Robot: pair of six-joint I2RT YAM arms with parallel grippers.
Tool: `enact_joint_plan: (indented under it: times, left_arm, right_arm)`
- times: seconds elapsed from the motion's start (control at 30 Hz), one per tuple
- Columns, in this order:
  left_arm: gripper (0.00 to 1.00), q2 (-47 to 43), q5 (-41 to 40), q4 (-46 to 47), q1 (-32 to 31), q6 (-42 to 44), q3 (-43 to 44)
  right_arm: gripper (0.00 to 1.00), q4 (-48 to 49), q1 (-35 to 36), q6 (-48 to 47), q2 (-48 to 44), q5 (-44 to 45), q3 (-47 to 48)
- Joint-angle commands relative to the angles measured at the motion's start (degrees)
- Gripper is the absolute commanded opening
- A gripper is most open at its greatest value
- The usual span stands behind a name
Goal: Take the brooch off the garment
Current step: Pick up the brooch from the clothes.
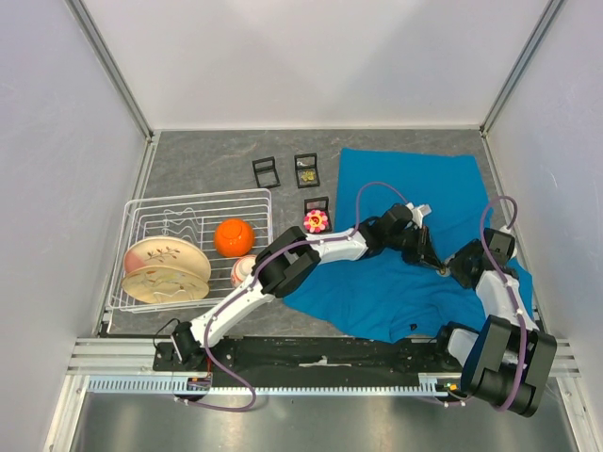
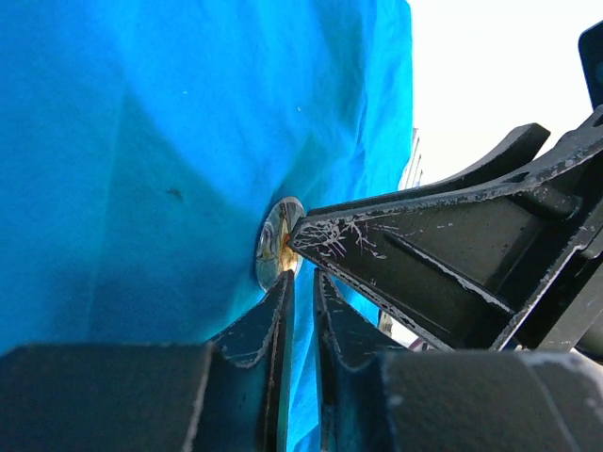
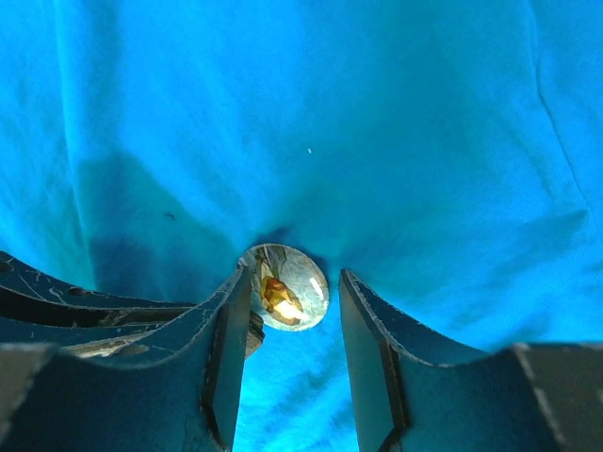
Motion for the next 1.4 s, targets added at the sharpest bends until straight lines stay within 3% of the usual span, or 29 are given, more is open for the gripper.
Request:
enact_joint_plan:
  times: [0.0,0.37,0.6,0.77,0.97,1.07,1.37]
  left_arm:
    - [0.19,1.2,1.5,2.2,0.0,-3.5,0.8]
    - [0.28,1.0,7.0,6.8,0.1,-3.7,-0.4]
    - [0.46,-6.2,8.5,8.4,0.6,1.8,-4.6]
    - [0.53,-11.7,8.4,6.7,0.6,7.8,-6.8]
    - [0.53,-15.4,5.4,3.1,0.5,13.7,-8.6]
    - [0.46,-15.2,3.5,1.2,0.4,16.9,-8.3]
    - [0.45,-15.0,-1.0,-2.3,0.0,24.8,-9.3]
  right_arm:
    - [0.51,4.0,-0.2,0.0,-0.3,-3.5,-1.2]
    - [0.51,6.0,-0.9,3.9,-9.2,-9.3,-3.7]
    - [0.51,7.7,-0.8,3.3,-7.9,-12.8,-3.1]
    - [0.50,7.5,-0.9,2.5,-6.4,-14.3,-2.8]
    - [0.49,6.1,-0.9,2.1,-8.9,-17.0,-3.0]
    - [0.49,6.2,-0.9,2.0,-9.1,-17.4,-3.0]
    - [0.49,8.5,-0.9,1.8,-5.1,-20.3,-2.1]
